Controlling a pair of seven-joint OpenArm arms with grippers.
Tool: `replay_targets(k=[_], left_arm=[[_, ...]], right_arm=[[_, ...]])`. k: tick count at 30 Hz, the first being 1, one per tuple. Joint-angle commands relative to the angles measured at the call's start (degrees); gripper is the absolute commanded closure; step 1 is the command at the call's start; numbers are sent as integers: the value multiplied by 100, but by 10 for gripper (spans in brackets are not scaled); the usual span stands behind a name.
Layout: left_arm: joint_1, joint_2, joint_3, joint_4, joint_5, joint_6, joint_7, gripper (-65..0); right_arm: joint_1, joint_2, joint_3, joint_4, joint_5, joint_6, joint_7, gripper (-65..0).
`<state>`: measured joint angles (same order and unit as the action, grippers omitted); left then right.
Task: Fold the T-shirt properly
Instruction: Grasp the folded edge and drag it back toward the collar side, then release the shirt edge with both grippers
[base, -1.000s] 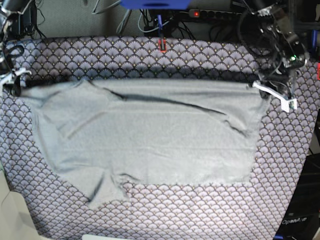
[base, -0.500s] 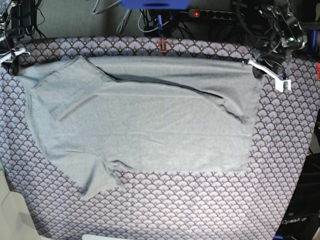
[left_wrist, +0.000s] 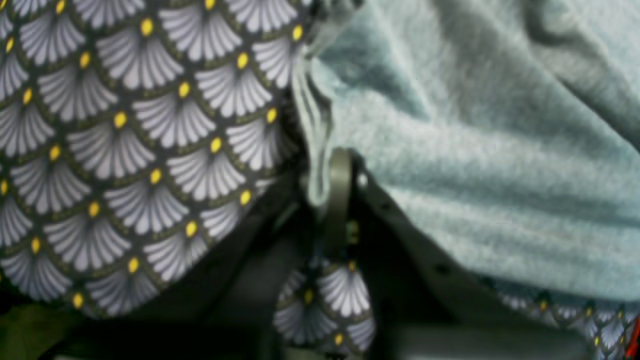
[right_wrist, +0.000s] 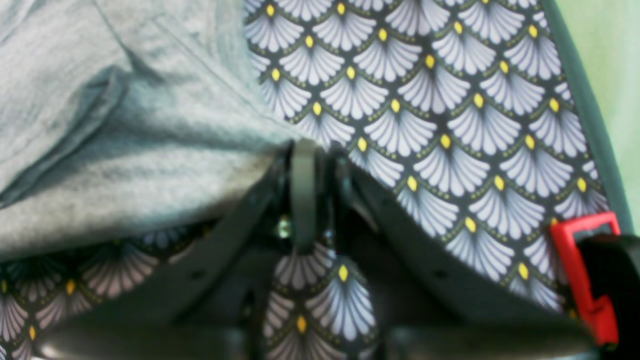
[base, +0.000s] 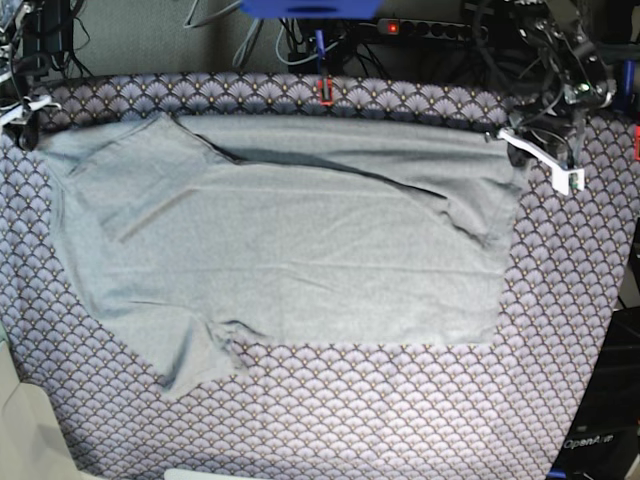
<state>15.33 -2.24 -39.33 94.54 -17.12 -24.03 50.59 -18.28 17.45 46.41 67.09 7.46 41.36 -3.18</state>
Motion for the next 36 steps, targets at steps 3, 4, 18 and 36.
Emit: replay_targets(k=[3,4,18,36], left_arm=[[-8,-88,-80,97,20,52,-166,-140],[1,-62,-186,106,11,52,-175,-204],[-26,228,-862,159,-6,34,-166,-411],[-43,211,-871,159,38,-414,-166,0]], right_arm=[[-22,158,93,82,67,-136,147,-191],[-31,158,93,82,67,-136,147,-213],[31,105,963,548,67,-136,120,-265],[-84,-1943,-57,2957,-2069,-136,384,-78]])
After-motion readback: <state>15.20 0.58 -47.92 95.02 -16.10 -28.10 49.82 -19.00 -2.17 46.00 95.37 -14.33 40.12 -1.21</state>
